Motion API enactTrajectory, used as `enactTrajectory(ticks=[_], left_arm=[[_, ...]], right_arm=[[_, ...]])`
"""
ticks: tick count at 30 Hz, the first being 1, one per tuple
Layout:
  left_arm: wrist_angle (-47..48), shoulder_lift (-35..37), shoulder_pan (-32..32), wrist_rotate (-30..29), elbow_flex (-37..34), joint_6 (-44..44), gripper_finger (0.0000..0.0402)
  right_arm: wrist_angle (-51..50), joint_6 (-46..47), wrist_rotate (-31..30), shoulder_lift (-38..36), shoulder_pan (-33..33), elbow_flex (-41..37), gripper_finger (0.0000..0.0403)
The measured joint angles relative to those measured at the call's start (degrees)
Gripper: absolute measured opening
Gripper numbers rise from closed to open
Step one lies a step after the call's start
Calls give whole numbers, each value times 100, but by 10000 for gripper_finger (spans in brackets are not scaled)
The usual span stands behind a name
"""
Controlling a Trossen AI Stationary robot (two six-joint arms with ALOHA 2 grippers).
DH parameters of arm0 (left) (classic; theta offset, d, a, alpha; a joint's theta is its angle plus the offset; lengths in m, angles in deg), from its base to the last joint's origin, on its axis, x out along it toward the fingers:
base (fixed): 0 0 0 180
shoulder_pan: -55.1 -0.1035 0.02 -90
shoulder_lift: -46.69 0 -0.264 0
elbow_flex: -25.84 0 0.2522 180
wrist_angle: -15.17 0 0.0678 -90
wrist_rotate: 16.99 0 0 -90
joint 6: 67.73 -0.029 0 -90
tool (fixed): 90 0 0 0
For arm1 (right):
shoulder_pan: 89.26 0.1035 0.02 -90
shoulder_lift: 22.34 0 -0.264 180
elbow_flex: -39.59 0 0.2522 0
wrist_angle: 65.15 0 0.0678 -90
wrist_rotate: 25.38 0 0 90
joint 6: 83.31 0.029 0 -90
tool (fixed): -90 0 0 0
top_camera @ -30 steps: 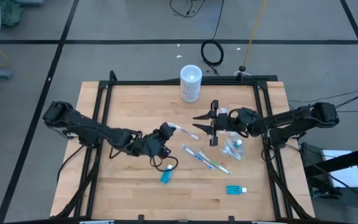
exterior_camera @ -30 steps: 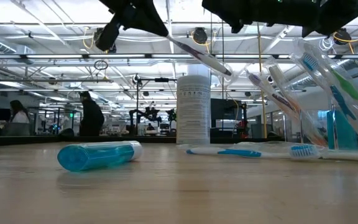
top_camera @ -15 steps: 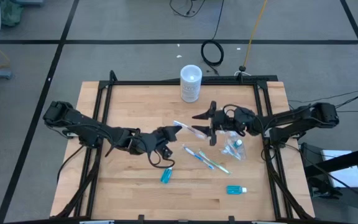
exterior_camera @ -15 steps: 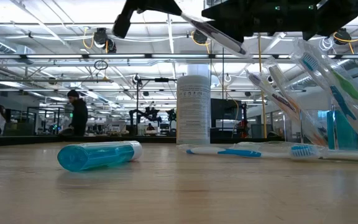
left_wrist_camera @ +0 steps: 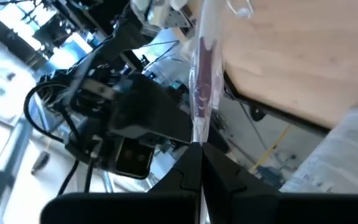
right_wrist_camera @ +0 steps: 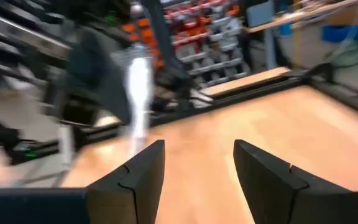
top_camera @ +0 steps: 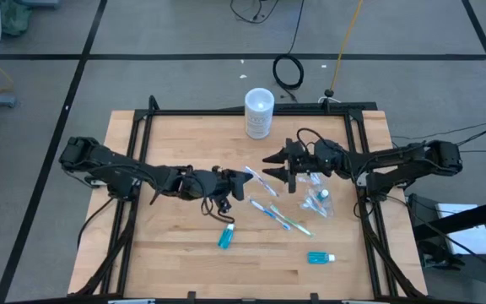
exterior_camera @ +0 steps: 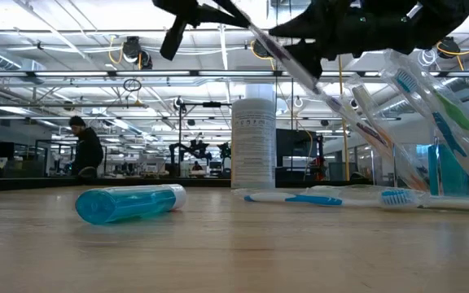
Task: Pick & Place toothbrushing station
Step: Put the purple toothbrush into the transparent organizer
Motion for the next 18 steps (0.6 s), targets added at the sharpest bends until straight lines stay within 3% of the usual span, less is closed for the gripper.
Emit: enactTrajectory(ticks=[7,13,18], left_arm=[[-147,0,-312,265,0,-673,3],[-622,-43,-537,1161,0,-989,6],[-696,-63,-655,1262,0,-1094,6]], right_arm=[[310,291,259,-2,-16,0,187],[334,290,248,124,-41,0,187],[368,143,244,173,-47,0,186]])
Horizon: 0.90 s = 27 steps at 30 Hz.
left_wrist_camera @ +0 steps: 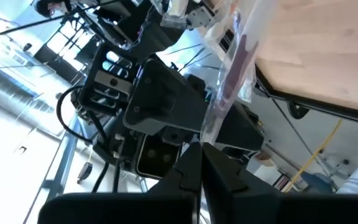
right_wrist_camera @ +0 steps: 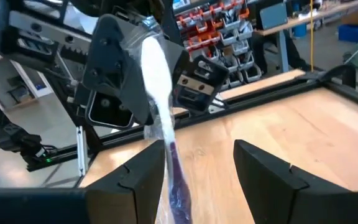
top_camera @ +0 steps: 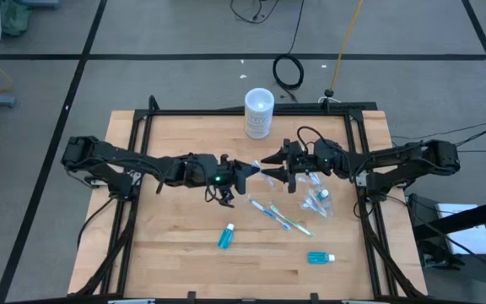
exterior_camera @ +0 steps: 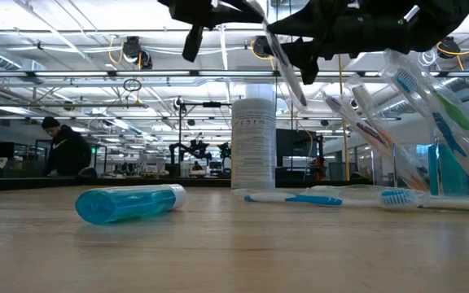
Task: Pick & Place toothbrushing station
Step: Put the purple toothbrush into the transparent organizer
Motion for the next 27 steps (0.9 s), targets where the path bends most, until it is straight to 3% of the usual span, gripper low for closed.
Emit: enactTrajectory(ticks=[6,16,27], left_arm=[[-52,0,-94,127,0,99,3],[-22,0,-141,146,0,970,25],[-58,0,-117,222,0,2841,26]], right_arm=[[133,-338,6,0,0,-2,146],[251,-648,315,2,-39,-4,14],[221,-686,331,0,-109,-4,8]])
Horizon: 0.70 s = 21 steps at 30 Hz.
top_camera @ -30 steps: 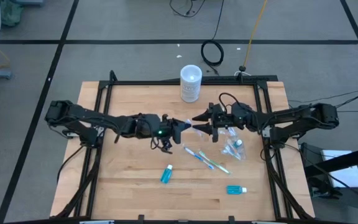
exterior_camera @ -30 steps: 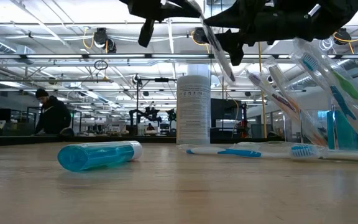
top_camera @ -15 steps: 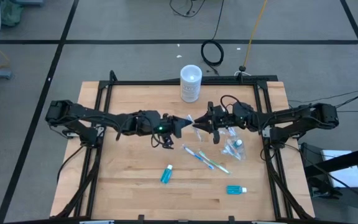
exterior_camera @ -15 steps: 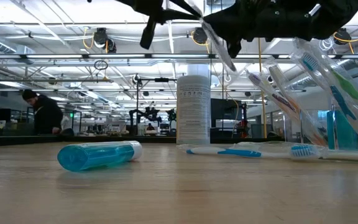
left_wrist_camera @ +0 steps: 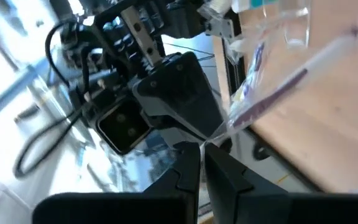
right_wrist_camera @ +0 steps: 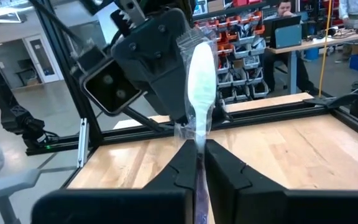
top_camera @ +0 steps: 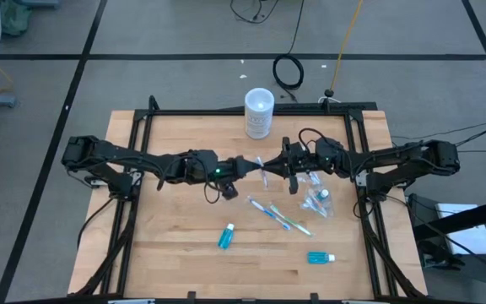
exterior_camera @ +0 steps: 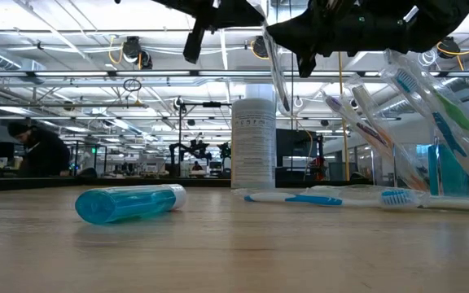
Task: Pick & Place toothbrushing station
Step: Put the purple toothbrush into the transparent organizer
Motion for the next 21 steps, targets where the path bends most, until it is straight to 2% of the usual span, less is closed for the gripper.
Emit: enactTrajectory(ticks=[4,10,13,18,21], left_arm=[[2,0,0,118,0,698,26],[-2,0,99,118,0,1219,31],[19,0,186,130,0,1784,54],[45,0,267,-355,0,3255,109],[363,50,279,-712,2,3752,136]], right_arm=[[-17,-3,3,0,-4,0,13],[-39,-32,-14,-69,-29,0,10],[-108,-102,-62,-235,-126,0,10],[-925,-189,-37,-676,-308,0,10],[-1371,-180,-58,-1063,-354,0,10]])
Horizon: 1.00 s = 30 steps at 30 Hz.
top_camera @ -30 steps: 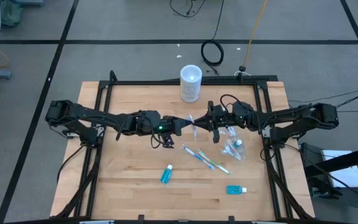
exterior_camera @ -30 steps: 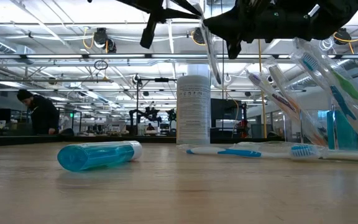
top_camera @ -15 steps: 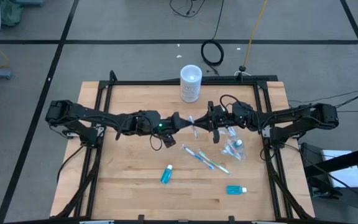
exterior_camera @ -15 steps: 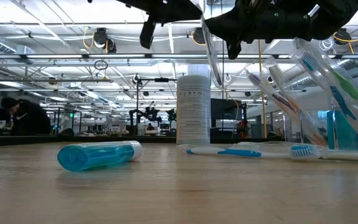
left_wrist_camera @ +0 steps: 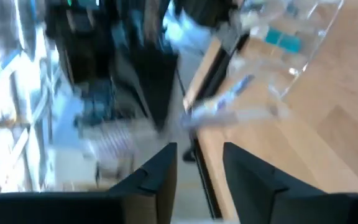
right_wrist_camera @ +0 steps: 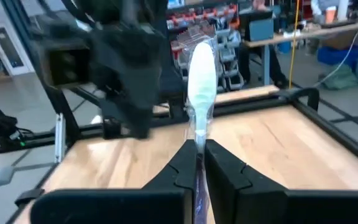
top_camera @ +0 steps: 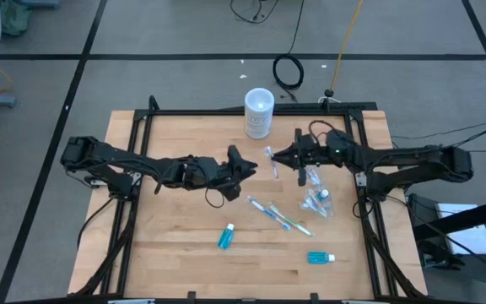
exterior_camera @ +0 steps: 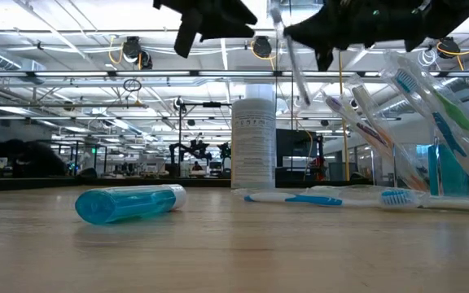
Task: Pick & Place toothbrushing station
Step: Put the purple toothbrush into the transparent organizer
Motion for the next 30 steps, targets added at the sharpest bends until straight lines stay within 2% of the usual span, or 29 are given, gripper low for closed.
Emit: enactTrajectory(ticks=[4,6,8,12,19,25,30], left_arm=[[299,241,-45,-757,0,1081,158],[578,478,-172,-832,0,1766,163],[903,717,-355,-594,2,2342,164],[1405,1088,-800,342,3,3248,160],[1632,1148,-1487,1375,2,3867,153],[1672,1105,-1734,1712,-1,4058,152],[1686,1104,-1792,1794,-2,4139,152]], right_arm=[[-406,-13,31,-728,109,0,7],[-575,-144,-13,-1106,278,0,5],[-848,-140,-266,-1425,541,0,5],[-1589,104,-914,-1967,1159,0,5],[-2644,212,-2217,-2509,2434,0,5],[-3196,304,-2256,-2540,3362,-2,6],[-3166,12,-2407,-2853,3871,2,8]])
